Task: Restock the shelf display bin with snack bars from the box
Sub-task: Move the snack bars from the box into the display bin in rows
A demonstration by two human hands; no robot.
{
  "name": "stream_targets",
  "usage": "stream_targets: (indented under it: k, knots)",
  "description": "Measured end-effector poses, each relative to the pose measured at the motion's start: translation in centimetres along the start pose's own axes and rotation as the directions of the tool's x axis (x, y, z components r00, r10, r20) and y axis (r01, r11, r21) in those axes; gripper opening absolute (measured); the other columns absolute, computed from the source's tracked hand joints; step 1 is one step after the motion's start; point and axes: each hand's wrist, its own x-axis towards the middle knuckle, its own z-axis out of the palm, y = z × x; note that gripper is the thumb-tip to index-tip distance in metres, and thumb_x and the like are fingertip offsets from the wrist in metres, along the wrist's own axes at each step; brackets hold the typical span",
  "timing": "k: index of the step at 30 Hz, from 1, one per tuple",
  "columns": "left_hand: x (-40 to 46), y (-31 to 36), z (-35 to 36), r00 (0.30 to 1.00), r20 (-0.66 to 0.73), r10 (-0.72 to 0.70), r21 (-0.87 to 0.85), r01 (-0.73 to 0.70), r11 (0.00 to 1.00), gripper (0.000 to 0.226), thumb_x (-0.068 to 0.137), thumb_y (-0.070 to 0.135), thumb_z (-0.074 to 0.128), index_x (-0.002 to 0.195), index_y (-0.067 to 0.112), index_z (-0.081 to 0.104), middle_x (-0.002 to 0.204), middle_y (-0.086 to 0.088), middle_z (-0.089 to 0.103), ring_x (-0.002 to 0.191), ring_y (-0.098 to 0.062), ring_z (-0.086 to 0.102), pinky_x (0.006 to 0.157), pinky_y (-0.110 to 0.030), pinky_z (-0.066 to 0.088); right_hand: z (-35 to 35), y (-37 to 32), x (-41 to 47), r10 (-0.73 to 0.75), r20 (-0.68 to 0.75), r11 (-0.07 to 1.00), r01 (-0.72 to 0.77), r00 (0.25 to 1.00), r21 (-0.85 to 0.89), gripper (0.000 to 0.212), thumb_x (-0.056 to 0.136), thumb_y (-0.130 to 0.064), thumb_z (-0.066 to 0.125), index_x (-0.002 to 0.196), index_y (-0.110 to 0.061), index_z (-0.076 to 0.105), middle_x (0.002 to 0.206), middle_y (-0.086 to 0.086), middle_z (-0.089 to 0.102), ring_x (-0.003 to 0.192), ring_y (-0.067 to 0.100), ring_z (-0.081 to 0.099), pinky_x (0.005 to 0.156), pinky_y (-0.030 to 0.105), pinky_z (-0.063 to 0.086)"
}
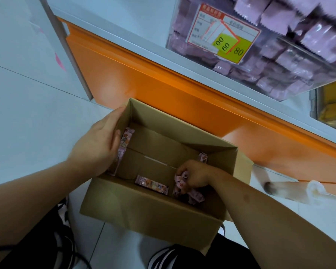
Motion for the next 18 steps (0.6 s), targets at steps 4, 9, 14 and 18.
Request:
stream_targets:
  k: [4,9,14,18]
  knots:
    - [-0.1,0.3,-0.3,0.999,0.05,-0.02,-0.007,0.02,1.0,0.064,0.107,0.025,0.041,0.163,0.037,0.012,0.165,0.003,0.036,0.146,-0.024,0.04,0.118,-0.049,0.039,-2.8,-0.7,-3.3,-0.037,-0.124,0.995,0.048,0.992,0.086,0.07,0.077,-0.028,0.092,0.139,-0.028,0.061,0.151,-0.006,0.051,0.14,0.02,0.048,0.105,0.034,0.046]
    - [0.2,3.4,-3.3,0.995,0.098,-0.023,0.341,-0.012,0.94,0.075,0.094,0.049,0.049,0.161,0.025,0.025,0.166,-0.004,0.031,0.149,-0.033,0.032,0.121,-0.054,0.032,-7.9,-3.8,-10.4,-0.111,-0.267,0.976,0.155,0.957,0.153,0.07,0.074,-0.035,0.095,0.136,-0.032,0.063,0.148,-0.009,0.055,0.137,0.014,0.05,0.105,0.034,0.045]
    - [1.8,14.4,-9.9,0.922,0.359,-0.143,-0.074,0.181,0.981,0.079,0.069,0.103,0.032,0.122,0.054,0.064,0.127,0.024,0.068,0.125,-0.011,0.059,0.115,-0.04,0.036,-11.9,-8.3,-19.9,-0.281,-0.441,0.856,0.431,0.852,0.286,0.058,0.068,-0.041,0.097,0.121,-0.032,0.074,0.124,-0.009,0.073,0.118,0.015,0.068,0.108,0.049,0.053]
    - [-0.6,23.0,-14.6,0.81,0.534,0.242,-0.662,0.223,0.715,0.041,0.106,0.053,0.046,0.142,0.038,0.059,0.14,0.003,0.066,0.134,-0.024,0.059,0.116,-0.049,0.041,-12.2,-11.3,-28.8,-0.42,-0.581,0.63,0.685,0.697,0.366,0.051,0.079,-0.006,0.091,0.125,-0.016,0.072,0.124,0.01,0.074,0.12,0.027,0.069,0.107,0.051,0.053]
